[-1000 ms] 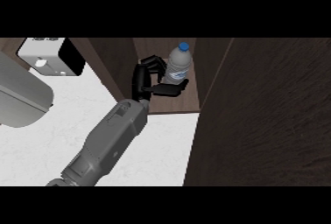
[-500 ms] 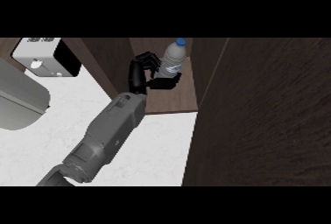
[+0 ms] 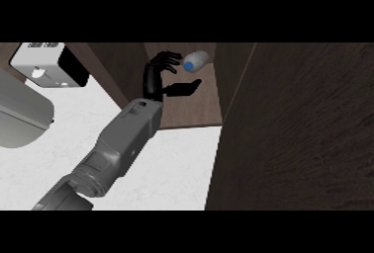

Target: Pick up the bottled water, place it into the cabinet and close the cabinet

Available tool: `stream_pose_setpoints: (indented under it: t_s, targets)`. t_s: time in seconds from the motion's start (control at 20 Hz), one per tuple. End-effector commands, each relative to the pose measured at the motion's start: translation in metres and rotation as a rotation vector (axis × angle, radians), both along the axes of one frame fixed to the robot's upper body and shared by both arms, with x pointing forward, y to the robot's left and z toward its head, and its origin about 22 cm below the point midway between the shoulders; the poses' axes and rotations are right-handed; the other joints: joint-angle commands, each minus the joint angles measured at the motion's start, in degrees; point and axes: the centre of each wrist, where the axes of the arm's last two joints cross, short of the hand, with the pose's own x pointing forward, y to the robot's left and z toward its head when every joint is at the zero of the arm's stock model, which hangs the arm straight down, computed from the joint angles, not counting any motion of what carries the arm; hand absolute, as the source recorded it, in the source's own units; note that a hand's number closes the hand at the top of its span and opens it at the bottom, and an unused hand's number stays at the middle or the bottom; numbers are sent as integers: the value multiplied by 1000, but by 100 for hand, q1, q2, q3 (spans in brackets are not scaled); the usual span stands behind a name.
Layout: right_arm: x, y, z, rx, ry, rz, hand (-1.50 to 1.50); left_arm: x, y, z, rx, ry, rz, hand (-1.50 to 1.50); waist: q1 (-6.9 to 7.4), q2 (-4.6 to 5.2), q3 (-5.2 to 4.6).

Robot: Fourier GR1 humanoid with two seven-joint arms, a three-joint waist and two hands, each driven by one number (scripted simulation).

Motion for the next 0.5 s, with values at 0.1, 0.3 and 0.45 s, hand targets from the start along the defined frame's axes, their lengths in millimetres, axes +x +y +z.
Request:
stream_pose_setpoints:
  t_s: [0.1, 0.3, 0.45]
  targets:
    - [-7, 1, 5, 31, -6, 30, -150, 2, 2, 1, -38, -1, 18, -150, -138, 54, -3]
    - [-14, -8, 16, 28, -28, 20, -150, 9, -3, 15, -31, -6, -12, -150, -53, 19, 0]
    - [-8, -1, 8, 26, -25, 25, -150, 5, 3, 4, -69, 2, 1, -150, -88, 53, -6]
